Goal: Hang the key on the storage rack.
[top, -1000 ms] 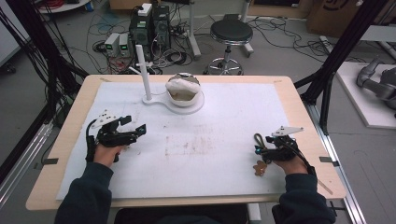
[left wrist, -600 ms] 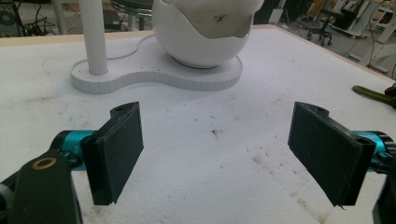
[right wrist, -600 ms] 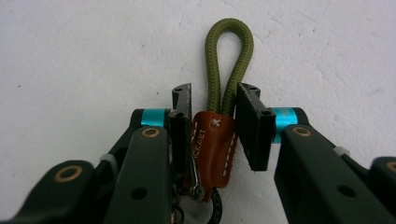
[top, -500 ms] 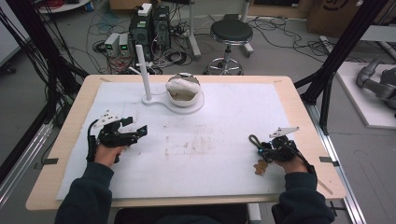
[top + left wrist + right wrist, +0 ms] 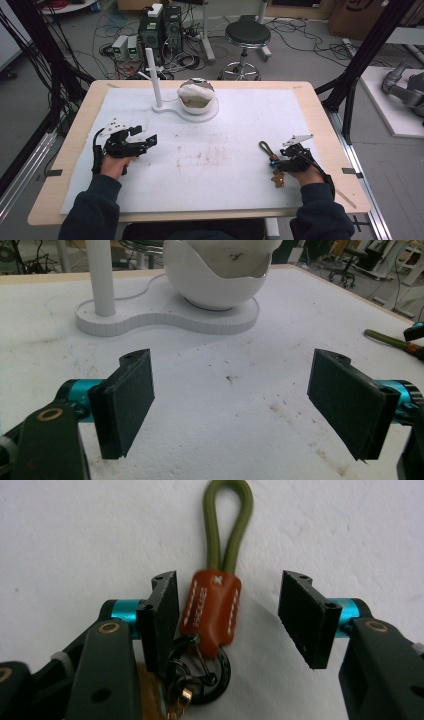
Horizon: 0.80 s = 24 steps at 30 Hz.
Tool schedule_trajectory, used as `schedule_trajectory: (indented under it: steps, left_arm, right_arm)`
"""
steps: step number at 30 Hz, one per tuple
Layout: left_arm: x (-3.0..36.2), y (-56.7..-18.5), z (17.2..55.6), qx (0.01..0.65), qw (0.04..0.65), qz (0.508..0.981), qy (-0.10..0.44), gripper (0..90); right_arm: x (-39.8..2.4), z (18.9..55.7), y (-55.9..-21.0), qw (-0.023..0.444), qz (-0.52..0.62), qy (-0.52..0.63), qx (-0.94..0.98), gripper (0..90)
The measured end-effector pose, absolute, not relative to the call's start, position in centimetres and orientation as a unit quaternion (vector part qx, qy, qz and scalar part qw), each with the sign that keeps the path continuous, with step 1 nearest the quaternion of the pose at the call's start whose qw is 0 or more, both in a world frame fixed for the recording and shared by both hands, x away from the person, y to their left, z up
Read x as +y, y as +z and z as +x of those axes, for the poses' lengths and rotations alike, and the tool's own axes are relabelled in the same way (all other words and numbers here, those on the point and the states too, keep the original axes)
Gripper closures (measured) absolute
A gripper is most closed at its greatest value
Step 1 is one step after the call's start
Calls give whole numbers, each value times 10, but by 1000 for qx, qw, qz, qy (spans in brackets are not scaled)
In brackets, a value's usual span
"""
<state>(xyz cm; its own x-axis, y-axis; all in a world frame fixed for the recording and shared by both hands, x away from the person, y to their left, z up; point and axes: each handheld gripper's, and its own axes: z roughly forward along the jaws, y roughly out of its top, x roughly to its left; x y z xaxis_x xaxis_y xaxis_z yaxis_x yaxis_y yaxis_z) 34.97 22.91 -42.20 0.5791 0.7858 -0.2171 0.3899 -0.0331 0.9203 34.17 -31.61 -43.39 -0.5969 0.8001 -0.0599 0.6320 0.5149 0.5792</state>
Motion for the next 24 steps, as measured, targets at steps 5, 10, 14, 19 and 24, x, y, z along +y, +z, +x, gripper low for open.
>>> schedule_trajectory:
  steps: [5, 10, 14, 19, 24]
  left_arm:
    - [228, -422, 350, 420, 550, 700, 177, 190]
    - [228, -423, 351, 422, 551, 698, 176, 193]
    - [230, -423, 351, 427, 552, 694, 178, 196]
    - [232, -423, 352, 430, 549, 694, 179, 196]
    - [235, -422, 351, 428, 555, 690, 180, 196]
  right_arm:
    - [-308, 339, -430, 144, 410, 244, 867, 707]
    - [-317, 341, -433, 119, 435, 285, 846, 725]
    - [-314, 343, -430, 124, 428, 343, 827, 726]
    - [-294, 344, -417, 145, 387, 419, 808, 725]
    - [-266, 349, -401, 179, 354, 465, 792, 724]
